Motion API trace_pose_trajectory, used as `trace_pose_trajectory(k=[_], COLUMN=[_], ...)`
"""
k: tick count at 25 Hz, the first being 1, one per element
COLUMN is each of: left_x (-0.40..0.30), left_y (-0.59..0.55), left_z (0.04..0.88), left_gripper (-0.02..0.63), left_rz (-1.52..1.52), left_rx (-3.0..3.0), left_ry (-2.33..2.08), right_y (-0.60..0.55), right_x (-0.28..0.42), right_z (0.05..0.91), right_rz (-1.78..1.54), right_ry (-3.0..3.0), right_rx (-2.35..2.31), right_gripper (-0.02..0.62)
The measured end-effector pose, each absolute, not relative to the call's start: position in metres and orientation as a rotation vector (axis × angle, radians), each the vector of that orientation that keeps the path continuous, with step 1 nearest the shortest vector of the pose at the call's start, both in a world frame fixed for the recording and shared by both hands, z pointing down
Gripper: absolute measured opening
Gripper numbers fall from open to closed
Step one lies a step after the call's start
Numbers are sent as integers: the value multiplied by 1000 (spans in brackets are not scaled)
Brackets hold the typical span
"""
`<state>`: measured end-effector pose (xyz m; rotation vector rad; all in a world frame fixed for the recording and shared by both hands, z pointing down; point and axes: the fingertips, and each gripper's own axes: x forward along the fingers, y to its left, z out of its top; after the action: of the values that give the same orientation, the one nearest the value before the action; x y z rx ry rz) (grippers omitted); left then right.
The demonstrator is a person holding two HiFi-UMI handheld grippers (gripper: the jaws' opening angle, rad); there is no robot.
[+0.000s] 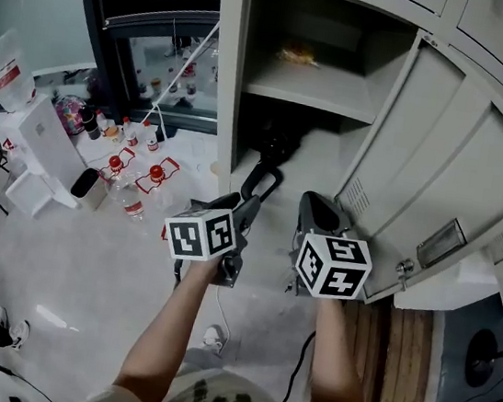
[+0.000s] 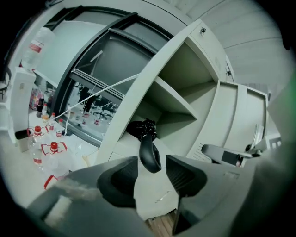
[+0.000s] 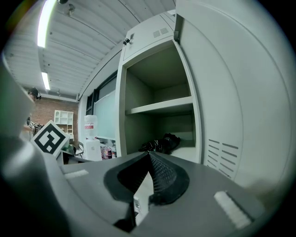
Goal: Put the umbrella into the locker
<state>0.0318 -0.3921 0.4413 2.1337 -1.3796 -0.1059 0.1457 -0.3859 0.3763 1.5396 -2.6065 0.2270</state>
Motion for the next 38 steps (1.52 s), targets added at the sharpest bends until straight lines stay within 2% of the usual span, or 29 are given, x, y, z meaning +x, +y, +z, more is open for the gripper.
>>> trace_pose_trajectory(k=[4, 5, 6, 7, 38], left_x=[29, 28, 27, 26, 62], left_y=[-392, -392, -393, -394, -475], left_z=[446, 446, 446, 446, 440], left_gripper=[201, 185, 142, 140, 140], left_rz=[-175, -184, -187, -186, 72], left_rx=[2104, 2100, 2095, 2091, 2195], left_ry=[-1367, -1365, -1365, -1365, -1312], right_y=[-382, -382, -382, -383, -450], right_x=[143, 143, 143, 143, 151], right_z=[381, 381, 382, 382, 379], right_rz=[237, 238, 240, 241, 253], right_ry=[-2607, -2605, -2603, -2601, -2519], right_rx=[1533, 1534, 1536, 1541, 1710], right_gripper=[-2, -2, -2, -2, -2])
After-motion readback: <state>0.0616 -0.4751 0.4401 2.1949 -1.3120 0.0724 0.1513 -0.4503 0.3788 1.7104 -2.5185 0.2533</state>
